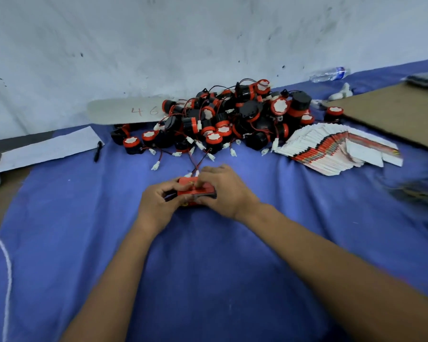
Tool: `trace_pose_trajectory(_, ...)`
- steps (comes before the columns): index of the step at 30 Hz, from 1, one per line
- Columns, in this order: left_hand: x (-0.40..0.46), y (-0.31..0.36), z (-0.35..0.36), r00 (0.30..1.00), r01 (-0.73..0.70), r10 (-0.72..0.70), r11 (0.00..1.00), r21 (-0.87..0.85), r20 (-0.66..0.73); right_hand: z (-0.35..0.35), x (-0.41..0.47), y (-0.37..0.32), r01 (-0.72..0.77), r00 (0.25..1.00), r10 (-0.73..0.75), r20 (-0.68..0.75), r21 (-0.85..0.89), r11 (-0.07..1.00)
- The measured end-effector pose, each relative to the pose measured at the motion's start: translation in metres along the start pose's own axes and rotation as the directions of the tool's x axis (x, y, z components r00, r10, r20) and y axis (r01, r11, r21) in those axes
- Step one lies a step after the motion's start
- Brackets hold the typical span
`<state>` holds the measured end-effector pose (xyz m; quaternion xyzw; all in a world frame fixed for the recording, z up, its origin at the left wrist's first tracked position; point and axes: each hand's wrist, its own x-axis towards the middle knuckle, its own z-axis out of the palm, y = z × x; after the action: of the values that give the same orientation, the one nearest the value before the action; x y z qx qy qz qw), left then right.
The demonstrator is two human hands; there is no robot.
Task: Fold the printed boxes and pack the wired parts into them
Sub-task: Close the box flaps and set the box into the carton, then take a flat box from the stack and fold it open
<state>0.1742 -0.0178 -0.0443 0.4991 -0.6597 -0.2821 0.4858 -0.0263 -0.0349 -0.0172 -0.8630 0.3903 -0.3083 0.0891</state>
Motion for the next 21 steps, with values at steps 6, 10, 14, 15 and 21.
trace_pose_trajectory(6, -0.004, 0.077, 0.053, 0.961, -0.030, 0.088, 0.976, -0.215, 0.263, -0.085, -0.065, -0.010, -0.178, 0.983, 0.182, 0.031, -0.100, 0.979)
trace_pose_trajectory(10, 0.012, 0.163, 0.143, 0.894, -0.104, 0.276, 0.894, -0.435, 0.353, -0.204, -0.124, -0.013, -0.366, 0.929, 0.327, -0.175, -0.293, 0.883)
trace_pose_trajectory(14, 0.006, 0.261, 0.261, 0.805, -0.110, 0.404, 0.820, -0.561, 0.433, -0.330, -0.210, -0.028, -0.597, 0.801, 0.473, -0.368, -0.421, 0.683)
trace_pose_trajectory(15, 0.000, 0.281, 0.285, 0.766, -0.141, 0.443, 0.823, -0.550, 0.466, -0.352, -0.230, -0.031, -0.662, 0.749, 0.527, -0.402, -0.425, 0.617)
trace_pose_trajectory(21, -0.039, 0.349, 0.386, 0.519, -0.478, 0.504, 0.841, -0.255, 0.690, -0.401, -0.315, -0.019, -0.876, 0.315, 0.883, -0.347, -0.464, 0.130)
